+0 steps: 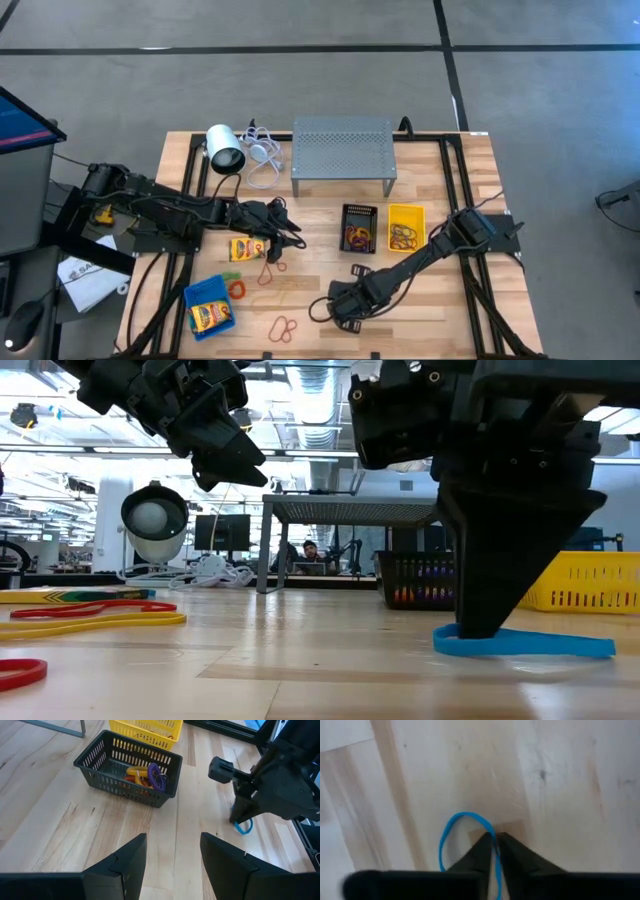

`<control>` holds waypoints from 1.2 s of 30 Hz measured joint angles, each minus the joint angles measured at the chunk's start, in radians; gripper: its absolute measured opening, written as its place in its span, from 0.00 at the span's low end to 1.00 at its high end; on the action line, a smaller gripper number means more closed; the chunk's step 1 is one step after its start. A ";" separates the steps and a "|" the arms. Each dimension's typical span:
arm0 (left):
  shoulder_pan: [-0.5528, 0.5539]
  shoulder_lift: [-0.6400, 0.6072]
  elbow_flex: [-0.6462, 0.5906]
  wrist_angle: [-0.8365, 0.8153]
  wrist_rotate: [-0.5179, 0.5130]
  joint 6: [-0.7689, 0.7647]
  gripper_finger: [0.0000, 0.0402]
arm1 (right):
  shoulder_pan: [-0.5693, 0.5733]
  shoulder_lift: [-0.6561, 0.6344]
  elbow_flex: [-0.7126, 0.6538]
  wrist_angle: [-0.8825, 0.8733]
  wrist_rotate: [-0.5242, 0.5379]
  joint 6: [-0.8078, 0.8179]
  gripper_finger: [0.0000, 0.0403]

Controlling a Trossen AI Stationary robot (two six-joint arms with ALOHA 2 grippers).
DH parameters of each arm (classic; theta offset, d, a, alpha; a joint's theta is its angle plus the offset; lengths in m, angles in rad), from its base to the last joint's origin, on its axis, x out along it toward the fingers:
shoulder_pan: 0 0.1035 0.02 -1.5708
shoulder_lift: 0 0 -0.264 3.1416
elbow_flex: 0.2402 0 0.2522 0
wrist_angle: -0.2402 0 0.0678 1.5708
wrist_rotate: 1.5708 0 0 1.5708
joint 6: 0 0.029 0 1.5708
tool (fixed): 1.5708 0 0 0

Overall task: Pick & Place Office Desk Supplies
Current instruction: Put the blue rubber band into the yellow basket

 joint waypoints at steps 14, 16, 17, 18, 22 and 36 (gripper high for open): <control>0.000 0.000 0.000 -0.001 0.000 0.000 0.45 | 0.001 -0.020 0.031 -0.088 0.028 -0.004 0.00; 0.000 0.000 0.000 -0.001 0.000 0.000 0.45 | 0.001 -0.031 0.036 -0.129 0.037 -0.007 0.00; 0.000 0.000 0.000 -0.001 0.000 0.000 0.45 | 0.000 -0.039 0.040 -0.139 0.040 -0.007 0.00; 0.000 0.000 0.000 -0.002 0.000 0.000 0.45 | 0.000 -0.049 0.042 -0.149 0.044 -0.007 0.00; 0.000 0.000 0.000 -0.003 0.000 0.000 0.45 | 0.000 -0.074 0.043 -0.201 0.064 0.000 0.00; 0.000 0.000 0.000 -0.007 0.000 0.000 0.45 | -0.020 -0.319 0.045 -0.520 0.236 0.096 0.00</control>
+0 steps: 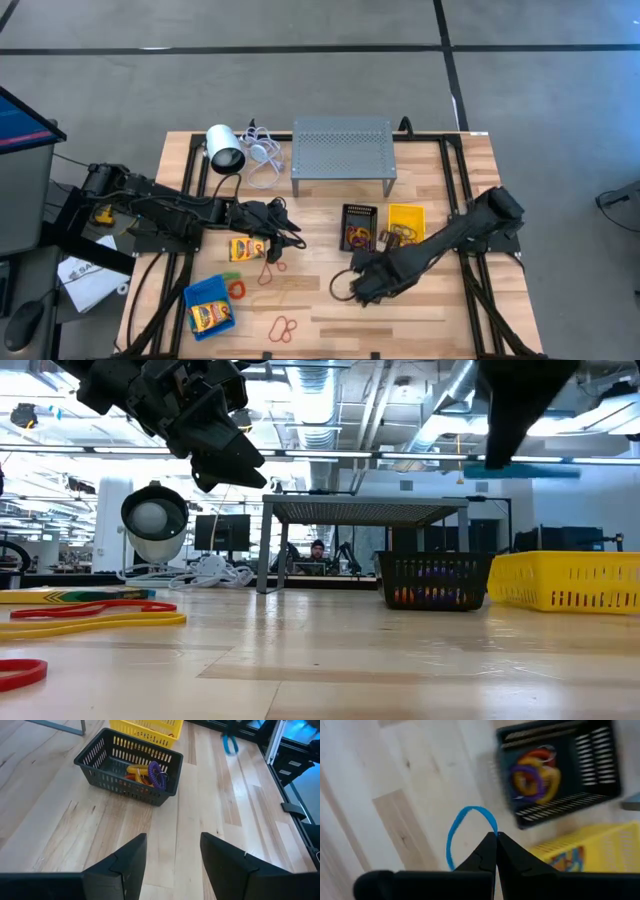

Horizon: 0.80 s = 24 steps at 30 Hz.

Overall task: Pick & Place Office Desk Supplies
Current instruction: Put the blue rubber band into the yellow basket

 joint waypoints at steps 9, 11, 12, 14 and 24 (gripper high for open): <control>0.000 0.000 0.000 0.105 0.000 0.034 0.45 | -0.025 -0.268 -0.080 -0.092 0.041 0.074 0.00; 0.000 0.000 0.000 0.139 -0.001 0.046 0.45 | -0.036 -0.361 -0.144 -0.087 0.047 0.108 0.00; 0.000 0.000 0.000 0.154 -0.001 0.058 0.45 | -0.043 -0.408 -0.176 -0.068 0.048 0.119 0.00; 0.000 0.000 0.000 0.178 -0.001 0.077 0.45 | -0.055 -0.503 -0.246 -0.013 0.050 0.124 0.00; 0.001 0.000 0.000 0.280 0.000 0.138 0.45 | -0.223 -0.784 -0.553 0.074 -0.008 0.084 0.00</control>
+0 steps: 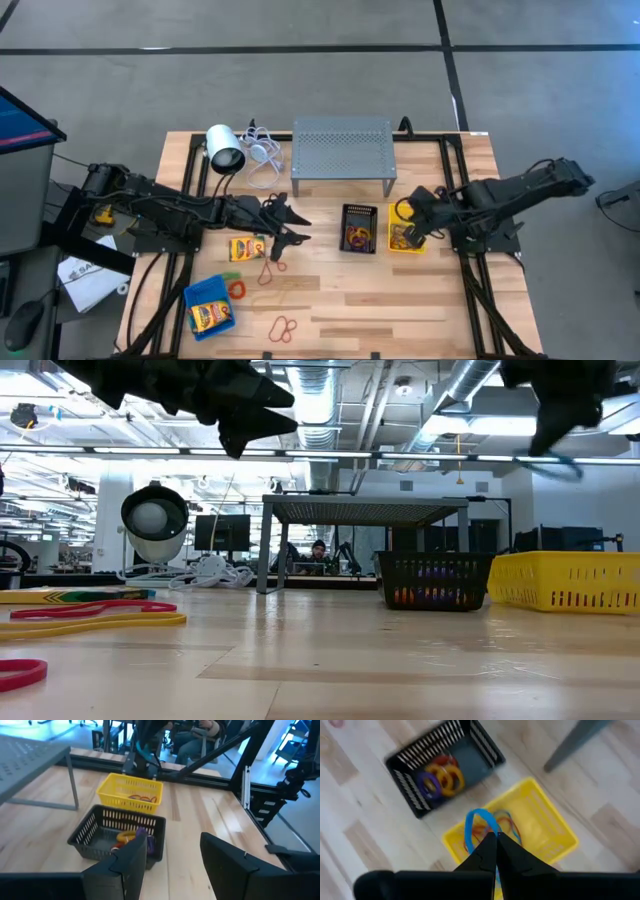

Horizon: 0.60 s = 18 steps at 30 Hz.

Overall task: Pick & Place Office Desk Supplies
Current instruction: Put the blue rubber band into the yellow basket

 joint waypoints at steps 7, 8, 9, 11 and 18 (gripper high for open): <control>0.054 0.000 0.002 -0.001 0.000 0.027 0.45 | -0.153 -0.029 -0.134 0.106 -0.123 -0.145 0.00; 0.066 0.000 0.002 -0.001 0.000 0.027 0.45 | -0.175 -0.029 -0.145 0.115 -0.134 -0.165 0.00; 0.080 0.000 0.002 -0.001 0.000 0.027 0.45 | -0.199 -0.029 -0.158 0.122 -0.143 -0.182 0.00; 0.108 0.000 0.002 -0.001 0.000 0.027 0.45 | -0.244 -0.029 -0.177 0.137 -0.166 -0.221 0.00; 0.173 0.000 0.002 -0.003 0.037 0.027 0.45 | -0.343 -0.025 -0.244 0.278 -0.259 -0.319 0.00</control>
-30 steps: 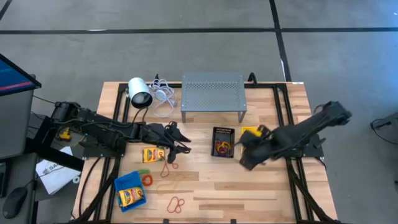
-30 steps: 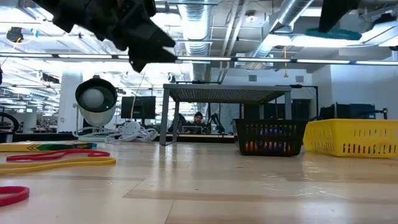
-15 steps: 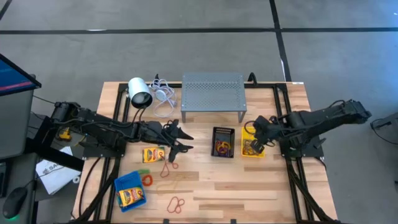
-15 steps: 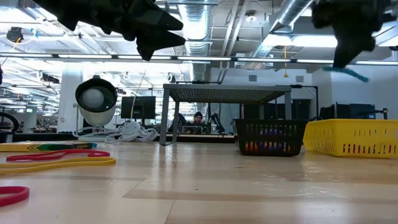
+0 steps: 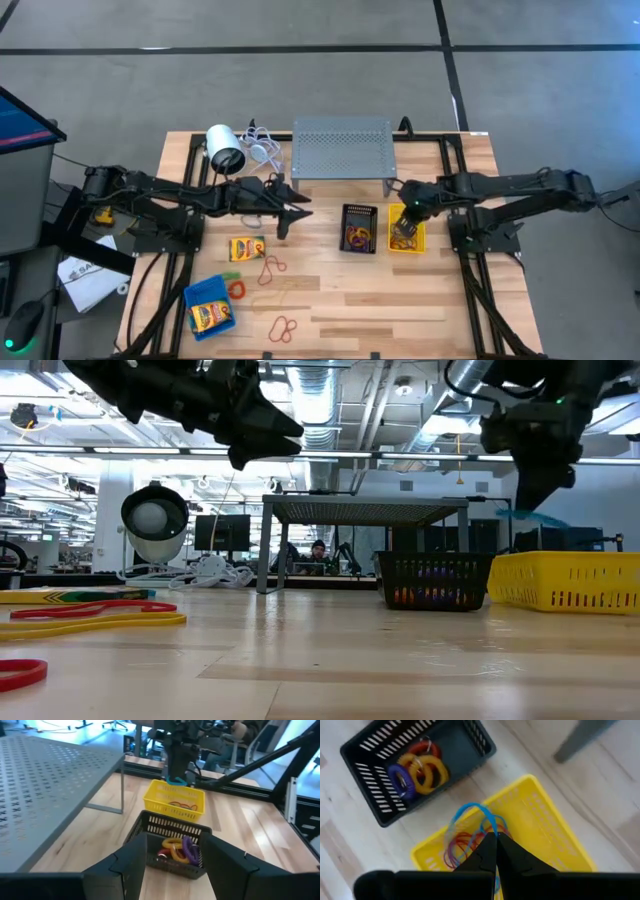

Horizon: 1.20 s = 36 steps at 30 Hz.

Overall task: Pick & Place Office Desk Supplies
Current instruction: Put the blue rubber band into the yellow basket

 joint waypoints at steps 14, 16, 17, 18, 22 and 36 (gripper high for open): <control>0.002 0.000 0.000 -0.003 0.008 0.000 0.45 | -0.052 0.030 -0.082 0.030 -0.065 -0.054 0.00; 0.002 0.000 0.000 -0.004 0.008 0.000 0.45 | -0.048 0.030 -0.082 0.035 -0.064 -0.054 0.00; 0.002 0.000 0.000 -0.005 0.008 0.000 0.45 | -0.046 0.030 -0.082 0.036 -0.065 -0.053 0.01; 0.002 0.000 0.000 -0.006 0.008 0.000 0.45 | -0.044 0.030 -0.082 0.036 -0.065 -0.049 0.02; 0.002 0.000 0.000 -0.007 0.008 0.000 0.45 | -0.042 0.030 -0.082 0.035 -0.077 -0.049 0.11; 0.002 0.000 0.000 -0.037 0.008 0.000 0.45 | -0.059 0.031 -0.150 0.035 -0.084 0.059 0.60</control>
